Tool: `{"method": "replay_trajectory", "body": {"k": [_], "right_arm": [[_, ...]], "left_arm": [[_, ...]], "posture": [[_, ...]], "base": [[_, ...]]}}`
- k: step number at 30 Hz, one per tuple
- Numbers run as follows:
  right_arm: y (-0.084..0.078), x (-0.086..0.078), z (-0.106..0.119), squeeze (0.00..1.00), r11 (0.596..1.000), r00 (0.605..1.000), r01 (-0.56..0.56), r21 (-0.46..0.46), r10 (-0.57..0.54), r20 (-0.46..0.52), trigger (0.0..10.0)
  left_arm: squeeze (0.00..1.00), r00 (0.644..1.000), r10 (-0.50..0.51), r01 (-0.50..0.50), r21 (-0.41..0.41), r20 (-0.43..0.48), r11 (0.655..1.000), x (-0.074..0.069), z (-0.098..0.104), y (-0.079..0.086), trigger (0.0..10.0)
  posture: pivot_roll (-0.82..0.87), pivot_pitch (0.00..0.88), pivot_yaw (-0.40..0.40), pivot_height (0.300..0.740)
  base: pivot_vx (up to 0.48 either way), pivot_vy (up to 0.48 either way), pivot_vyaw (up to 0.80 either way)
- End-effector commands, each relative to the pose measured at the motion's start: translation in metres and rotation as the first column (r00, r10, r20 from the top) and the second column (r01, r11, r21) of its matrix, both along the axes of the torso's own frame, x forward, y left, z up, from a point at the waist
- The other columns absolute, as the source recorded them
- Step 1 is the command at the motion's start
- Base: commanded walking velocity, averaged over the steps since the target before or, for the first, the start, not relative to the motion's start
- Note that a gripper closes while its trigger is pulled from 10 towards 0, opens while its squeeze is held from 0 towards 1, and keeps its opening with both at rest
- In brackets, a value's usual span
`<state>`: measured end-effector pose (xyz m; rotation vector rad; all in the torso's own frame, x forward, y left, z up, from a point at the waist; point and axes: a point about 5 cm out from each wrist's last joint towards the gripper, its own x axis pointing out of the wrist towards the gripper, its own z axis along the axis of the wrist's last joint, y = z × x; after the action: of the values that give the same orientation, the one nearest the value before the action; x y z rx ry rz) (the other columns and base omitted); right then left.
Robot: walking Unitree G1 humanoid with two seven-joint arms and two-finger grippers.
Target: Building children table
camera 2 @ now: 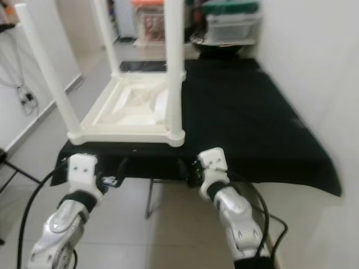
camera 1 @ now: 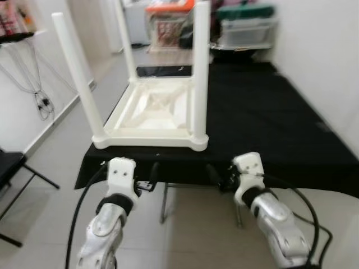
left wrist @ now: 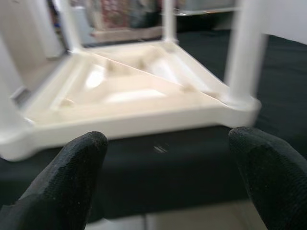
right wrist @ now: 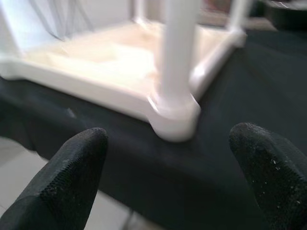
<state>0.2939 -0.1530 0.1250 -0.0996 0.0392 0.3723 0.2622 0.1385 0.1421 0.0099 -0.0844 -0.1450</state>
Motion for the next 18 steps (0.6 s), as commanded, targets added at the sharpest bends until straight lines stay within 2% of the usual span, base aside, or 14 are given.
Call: {"method": "replay_trajectory", "body": {"k": [1,5,7,9,16,18], "right_arm": [[0.0136,-0.0010,0.0045,0.00,0.997,0.997,-0.073,0.026,0.072,0.023,10.0],[0.0158,-0.0015,0.0064,0.00,0.994,0.994,-0.102,0.030,0.101,0.029,10.0],[0.0156,-0.0020,0.0063,0.00,0.994,0.994,-0.103,0.030,0.103,0.029,10.0],[0.0156,-0.0021,0.0059,0.00,0.994,0.995,-0.101,0.032,0.100,0.027,10.0],[0.0142,-0.0038,0.0070,0.00,0.992,0.993,-0.111,0.052,0.110,0.033,10.0],[0.0146,-0.0077,0.0084,0.00,0.983,0.985,-0.171,0.068,0.169,0.029,10.0]], "left_arm": [[0.00,0.999,0.031,-0.030,0.015,-0.011,0.999,-0.0007,-0.0025,0.0092,10.0],[0.00,0.999,0.031,-0.031,0.024,-0.012,0.999,-0.0005,-0.0027,0.0096,10.0],[0.00,0.998,0.049,-0.047,0.057,-0.035,0.997,0.0009,-0.0051,0.0105,10.0],[0.00,0.997,0.055,-0.052,0.056,-0.061,0.997,0.0015,-0.0080,0.0111,10.0],[0.00,0.997,0.044,-0.041,0.057,-0.059,0.998,0.0019,-0.0076,0.0115,10.0],[0.00,0.997,0.039,-0.035,0.061,-0.059,0.998,0.0018,-0.0077,0.0114,10.0]], "posture": [[-0.04,0.031,-0.002,0.740],[-0.04,0.033,0.000,0.740],[-0.04,0.034,0.003,0.740],[-0.04,0.035,0.006,0.740],[-0.04,0.037,0.010,0.740],[-0.04,0.036,0.010,0.740]], "base": [[0.386,0.000,0.00],[0.341,0.000,0.00],[0.000,0.000,0.00],[0.000,0.480,0.00],[0.000,0.480,0.00],[0.000,0.480,0.00]]}}
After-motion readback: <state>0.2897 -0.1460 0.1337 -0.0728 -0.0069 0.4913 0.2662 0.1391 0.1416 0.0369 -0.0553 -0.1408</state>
